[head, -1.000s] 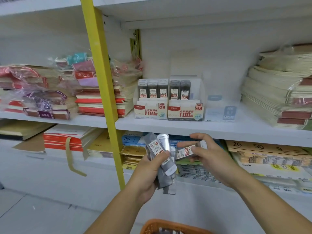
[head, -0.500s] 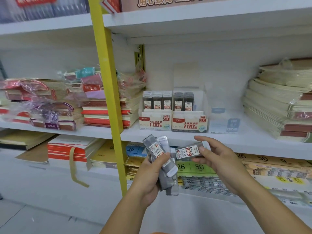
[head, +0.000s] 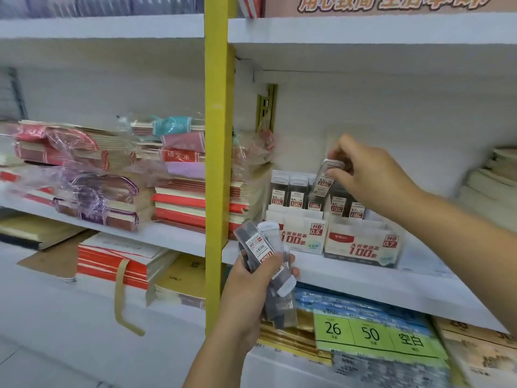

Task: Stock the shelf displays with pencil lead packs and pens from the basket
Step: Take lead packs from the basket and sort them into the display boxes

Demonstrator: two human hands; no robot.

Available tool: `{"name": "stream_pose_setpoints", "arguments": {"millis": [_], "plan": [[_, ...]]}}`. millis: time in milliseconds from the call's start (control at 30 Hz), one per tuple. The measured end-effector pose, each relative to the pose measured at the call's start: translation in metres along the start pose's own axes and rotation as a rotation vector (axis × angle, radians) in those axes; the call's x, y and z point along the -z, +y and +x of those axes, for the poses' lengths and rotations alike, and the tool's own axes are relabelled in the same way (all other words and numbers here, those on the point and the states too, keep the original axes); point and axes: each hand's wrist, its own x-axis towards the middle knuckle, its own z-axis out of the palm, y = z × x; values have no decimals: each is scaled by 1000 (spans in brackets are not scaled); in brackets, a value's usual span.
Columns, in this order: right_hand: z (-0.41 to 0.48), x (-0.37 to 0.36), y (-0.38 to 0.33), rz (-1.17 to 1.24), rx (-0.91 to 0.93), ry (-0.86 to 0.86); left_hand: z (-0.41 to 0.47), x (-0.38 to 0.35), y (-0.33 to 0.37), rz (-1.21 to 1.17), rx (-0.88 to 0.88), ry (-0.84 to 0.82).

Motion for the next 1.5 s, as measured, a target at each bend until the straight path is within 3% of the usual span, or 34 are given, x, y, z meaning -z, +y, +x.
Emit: {"name": "stream_pose_setpoints", "arguments": {"millis": [367,433,533,633,700,867,1100,1333,1500], "plan": [[21,-32,19,-272,0,-127,5,8,-2,31,45,-22],[12,-30,12,-287,-14,-84,2,7,1,47,40,-3],[-22,-25,-12,-13,-34,21,-4,6,2,109,11,22],[-70,-31,-43,465,-144,-186,-8,9,1,193,2,15],[-91,-43,-52,606,-203,-277,-12,8,0,255,-22,-24],[-122,-64,-52,977,-394,-238,-28,3,-5,357,-10,-74],[-150,-64,-40,1043,-547,-211,-42,5,-11,343,91,-72],[-165,-44,-34,1031,-517,-370,-42,1,-12,326,42,-25],[-169,-33,-30,932,-503,-366,-41,-9,-15,296,39,3]]}}
